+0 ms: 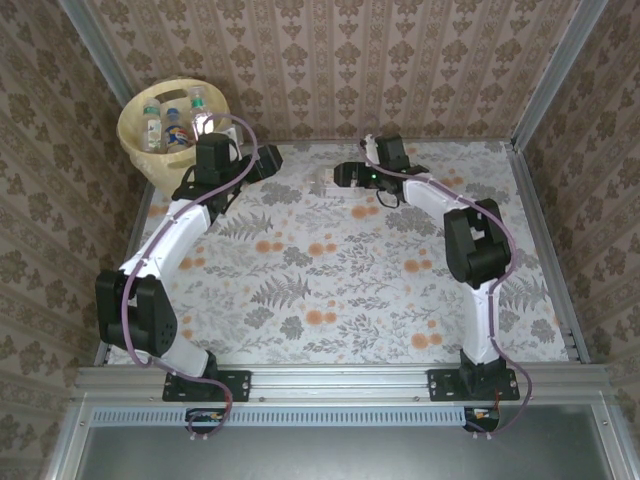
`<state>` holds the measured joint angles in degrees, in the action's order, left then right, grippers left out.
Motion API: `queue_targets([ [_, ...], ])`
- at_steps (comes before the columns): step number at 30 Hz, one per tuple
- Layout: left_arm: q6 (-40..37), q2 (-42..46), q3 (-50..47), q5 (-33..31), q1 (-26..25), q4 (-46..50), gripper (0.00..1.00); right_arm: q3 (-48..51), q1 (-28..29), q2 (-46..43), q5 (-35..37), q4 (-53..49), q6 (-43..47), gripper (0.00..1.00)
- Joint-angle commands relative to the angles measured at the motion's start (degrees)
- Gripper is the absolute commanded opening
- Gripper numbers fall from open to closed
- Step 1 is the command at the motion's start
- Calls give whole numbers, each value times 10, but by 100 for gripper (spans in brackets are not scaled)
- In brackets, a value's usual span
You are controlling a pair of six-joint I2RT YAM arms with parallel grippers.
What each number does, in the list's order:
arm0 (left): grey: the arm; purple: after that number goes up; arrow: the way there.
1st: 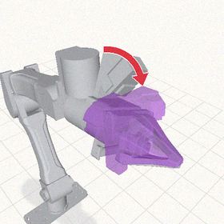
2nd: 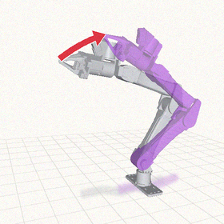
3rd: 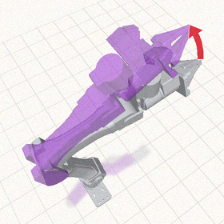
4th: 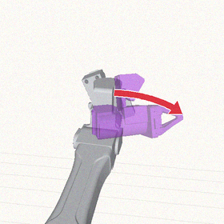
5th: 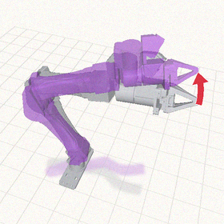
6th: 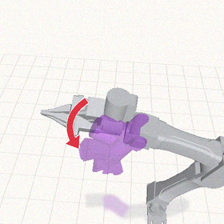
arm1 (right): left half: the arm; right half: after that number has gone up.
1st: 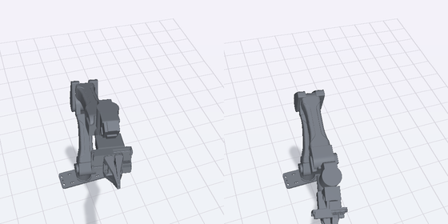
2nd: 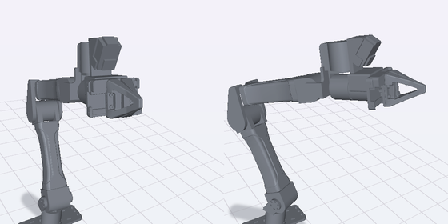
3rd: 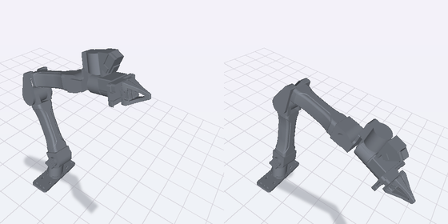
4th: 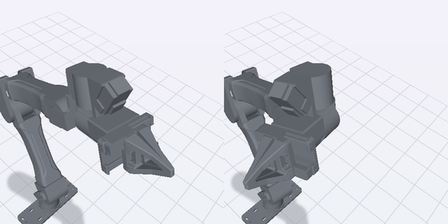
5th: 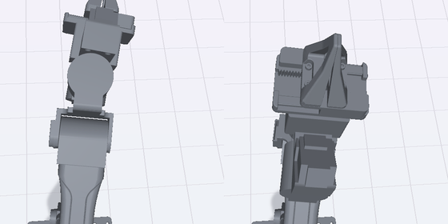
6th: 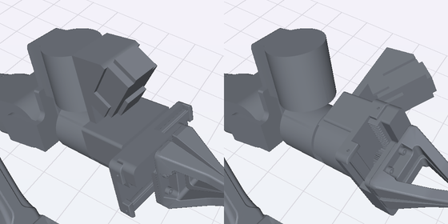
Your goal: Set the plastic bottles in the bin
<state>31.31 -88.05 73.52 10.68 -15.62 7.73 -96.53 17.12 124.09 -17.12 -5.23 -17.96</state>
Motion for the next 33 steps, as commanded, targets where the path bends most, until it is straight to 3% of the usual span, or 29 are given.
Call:
queue_targets([
  [1, -3, -9, 1, 2, 3, 8, 100, -69, 1, 44, -20, -22, -6, 100],
  [8, 11, -46, 11, 17, 3, 6, 100, -216, 12, 136, -12, -133, 18, 100],
  [15, 22, -66, 12, 21, -3, 16, 100, -189, 34, 124, -42, -212, 40, 100],
  [22, 30, -60, -7, 14, -7, 22, 100, -8, 62, -5, -43, -194, 34, 100],
  [33, 41, -67, -33, 15, -23, 38, 100, 325, 161, -193, 14, 34, -170, 100],
])
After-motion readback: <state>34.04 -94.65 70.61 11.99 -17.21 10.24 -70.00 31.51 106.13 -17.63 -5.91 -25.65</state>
